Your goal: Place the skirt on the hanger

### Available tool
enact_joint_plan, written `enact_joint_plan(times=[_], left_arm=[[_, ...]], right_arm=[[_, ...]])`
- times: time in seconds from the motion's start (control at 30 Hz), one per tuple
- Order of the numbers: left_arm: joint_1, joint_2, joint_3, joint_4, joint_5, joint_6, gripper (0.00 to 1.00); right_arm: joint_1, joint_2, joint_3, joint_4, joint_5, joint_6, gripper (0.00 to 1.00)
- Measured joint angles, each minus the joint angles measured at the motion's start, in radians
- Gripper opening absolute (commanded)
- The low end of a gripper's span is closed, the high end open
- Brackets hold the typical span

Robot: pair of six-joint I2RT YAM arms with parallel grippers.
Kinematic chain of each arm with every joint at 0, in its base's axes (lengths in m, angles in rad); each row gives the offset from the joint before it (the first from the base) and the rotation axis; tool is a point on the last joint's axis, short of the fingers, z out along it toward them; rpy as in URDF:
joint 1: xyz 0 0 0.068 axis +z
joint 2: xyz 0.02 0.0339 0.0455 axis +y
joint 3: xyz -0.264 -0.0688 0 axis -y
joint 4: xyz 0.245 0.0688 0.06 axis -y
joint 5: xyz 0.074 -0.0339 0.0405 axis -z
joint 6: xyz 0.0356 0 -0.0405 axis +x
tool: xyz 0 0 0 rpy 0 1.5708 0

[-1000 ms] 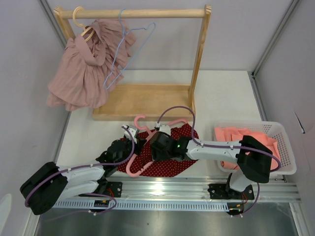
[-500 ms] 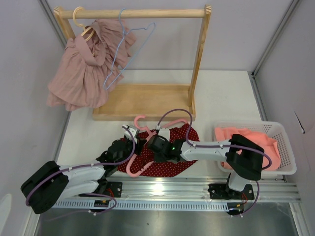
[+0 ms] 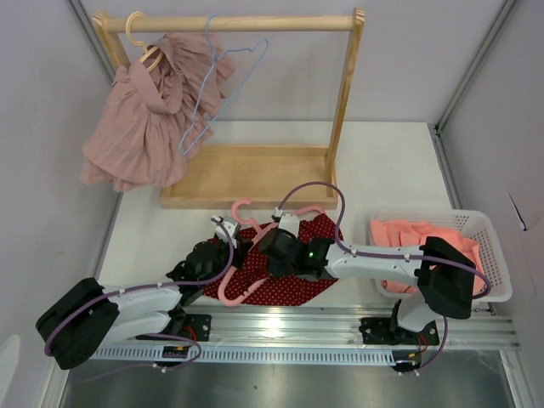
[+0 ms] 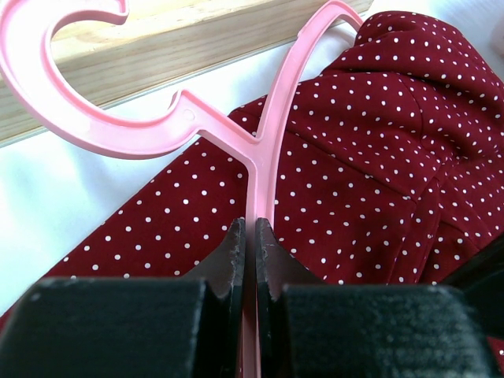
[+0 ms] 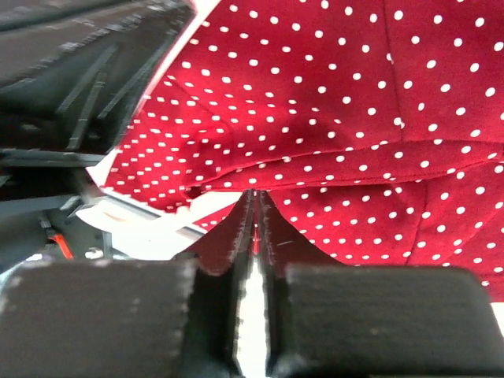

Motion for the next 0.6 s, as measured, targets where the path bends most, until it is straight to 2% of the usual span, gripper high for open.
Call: enact_joint_plan(times=[0.07,0.1,0.17,0.37,0.6], left_arm=[[0.000,0.000,0.000,0.000,0.000,0.000,0.00],[0.000,0.000,0.000,0.000,0.000,0.000,0.00],[0.000,0.000,0.000,0.000,0.000,0.000,0.00],[0.000,0.000,0.000,0.000,0.000,0.000,0.00],[0.000,0.000,0.000,0.000,0.000,0.000,0.00]], right_arm=[[0.000,-0.012,0.000,0.002,-0.002,0.000,0.34],[0.002,-0.012,0.000,0.003,-0.002,0.000,0.46],[0.006,-0.007,0.000,-0.002,-0.002,0.002,0.57],[0.024,-0.003,-0.031,0.020,0.000,0.046,0.67],[0.021,-0.035,-0.197,0.120,0.002,0.153,0.64]])
